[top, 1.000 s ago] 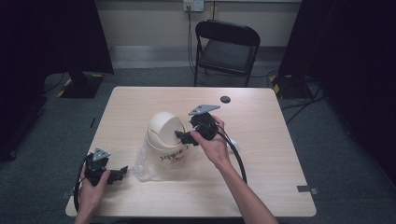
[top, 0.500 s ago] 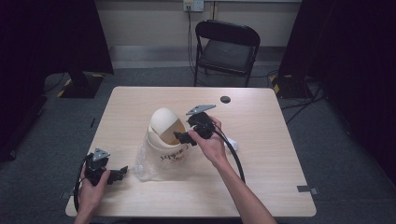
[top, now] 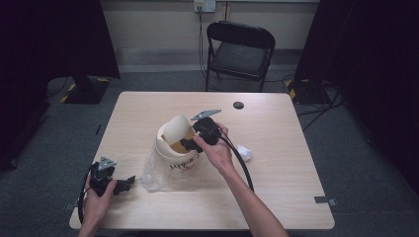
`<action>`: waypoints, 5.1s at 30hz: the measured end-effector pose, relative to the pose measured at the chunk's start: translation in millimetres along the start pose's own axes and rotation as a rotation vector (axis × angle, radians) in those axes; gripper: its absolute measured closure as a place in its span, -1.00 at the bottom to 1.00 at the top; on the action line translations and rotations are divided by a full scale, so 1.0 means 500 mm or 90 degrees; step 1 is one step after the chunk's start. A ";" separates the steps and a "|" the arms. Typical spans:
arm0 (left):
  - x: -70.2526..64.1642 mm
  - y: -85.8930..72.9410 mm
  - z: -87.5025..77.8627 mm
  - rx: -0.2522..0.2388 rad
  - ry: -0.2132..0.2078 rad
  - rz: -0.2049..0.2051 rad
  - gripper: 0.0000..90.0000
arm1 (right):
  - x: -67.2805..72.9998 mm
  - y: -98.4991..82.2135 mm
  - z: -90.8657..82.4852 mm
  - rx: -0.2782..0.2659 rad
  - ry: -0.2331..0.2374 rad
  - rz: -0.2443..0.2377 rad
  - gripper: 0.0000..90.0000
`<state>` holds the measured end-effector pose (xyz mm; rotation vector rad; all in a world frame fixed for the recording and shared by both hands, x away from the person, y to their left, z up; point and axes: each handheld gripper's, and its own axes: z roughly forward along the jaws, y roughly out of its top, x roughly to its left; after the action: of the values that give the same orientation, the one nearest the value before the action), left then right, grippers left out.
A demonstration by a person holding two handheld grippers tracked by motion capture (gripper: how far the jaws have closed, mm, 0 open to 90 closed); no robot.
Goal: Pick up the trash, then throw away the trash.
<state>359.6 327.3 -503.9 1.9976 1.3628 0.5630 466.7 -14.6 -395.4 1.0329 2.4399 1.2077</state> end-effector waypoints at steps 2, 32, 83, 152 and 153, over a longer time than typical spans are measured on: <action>0.000 0.000 0.000 0.000 0.000 0.000 -1.00 | -0.001 0.001 0.006 0.000 0.009 0.009 -0.68; -0.001 0.001 0.001 -0.001 0.003 -0.002 -1.00 | -0.085 -0.101 -0.142 -0.072 -0.029 0.019 -0.70; 0.000 0.005 0.005 0.001 0.011 -0.006 -1.00 | -0.232 -0.308 -0.101 0.040 -0.138 0.076 -0.23; -0.001 0.004 0.004 0.000 0.010 -0.008 -1.00 | -0.101 -0.168 -0.191 -0.114 -0.002 0.055 0.68; -0.001 0.004 0.004 0.000 0.010 -0.007 -1.00 | -0.098 -0.164 -0.192 -0.115 -0.001 0.057 0.68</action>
<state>362.3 325.9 -503.8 1.9883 1.3831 0.5740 415.7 -140.0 -402.2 1.0982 2.2545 1.4244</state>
